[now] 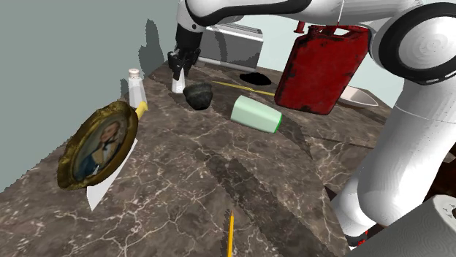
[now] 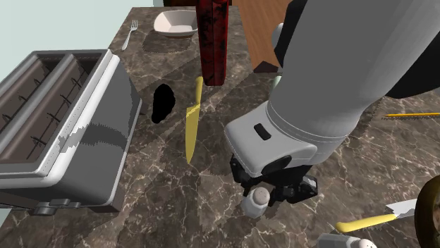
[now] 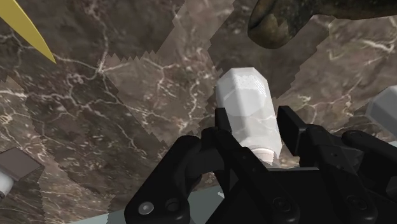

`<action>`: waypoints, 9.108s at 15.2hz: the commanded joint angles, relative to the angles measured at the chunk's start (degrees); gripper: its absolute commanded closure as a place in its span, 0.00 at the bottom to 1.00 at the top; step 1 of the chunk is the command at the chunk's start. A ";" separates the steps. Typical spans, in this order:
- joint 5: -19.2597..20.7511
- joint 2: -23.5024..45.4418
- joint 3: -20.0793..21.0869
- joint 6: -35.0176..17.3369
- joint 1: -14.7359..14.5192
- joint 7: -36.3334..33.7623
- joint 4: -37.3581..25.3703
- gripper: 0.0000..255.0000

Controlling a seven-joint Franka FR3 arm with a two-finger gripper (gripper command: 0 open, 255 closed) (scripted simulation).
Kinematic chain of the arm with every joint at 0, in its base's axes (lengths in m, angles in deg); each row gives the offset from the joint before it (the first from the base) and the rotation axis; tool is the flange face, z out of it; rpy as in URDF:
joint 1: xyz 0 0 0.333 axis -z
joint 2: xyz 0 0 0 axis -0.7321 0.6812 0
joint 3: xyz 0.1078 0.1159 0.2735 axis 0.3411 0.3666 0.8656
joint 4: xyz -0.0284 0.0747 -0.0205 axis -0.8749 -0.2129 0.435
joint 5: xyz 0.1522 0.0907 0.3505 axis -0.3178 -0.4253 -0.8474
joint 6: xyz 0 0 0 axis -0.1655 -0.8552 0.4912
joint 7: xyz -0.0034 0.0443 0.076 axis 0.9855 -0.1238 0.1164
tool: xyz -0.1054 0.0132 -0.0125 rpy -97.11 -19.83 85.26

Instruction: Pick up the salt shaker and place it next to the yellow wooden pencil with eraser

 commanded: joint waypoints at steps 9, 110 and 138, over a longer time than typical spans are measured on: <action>-0.04 0.30 0.09 6.23 -0.17 0.17 -6.48 1.00; -19.96 -50.58 35.05 17.30 -21.74 -49.28 29.14 1.00; -20.30 -51.25 35.06 18.55 -22.36 -49.98 28.49 0.00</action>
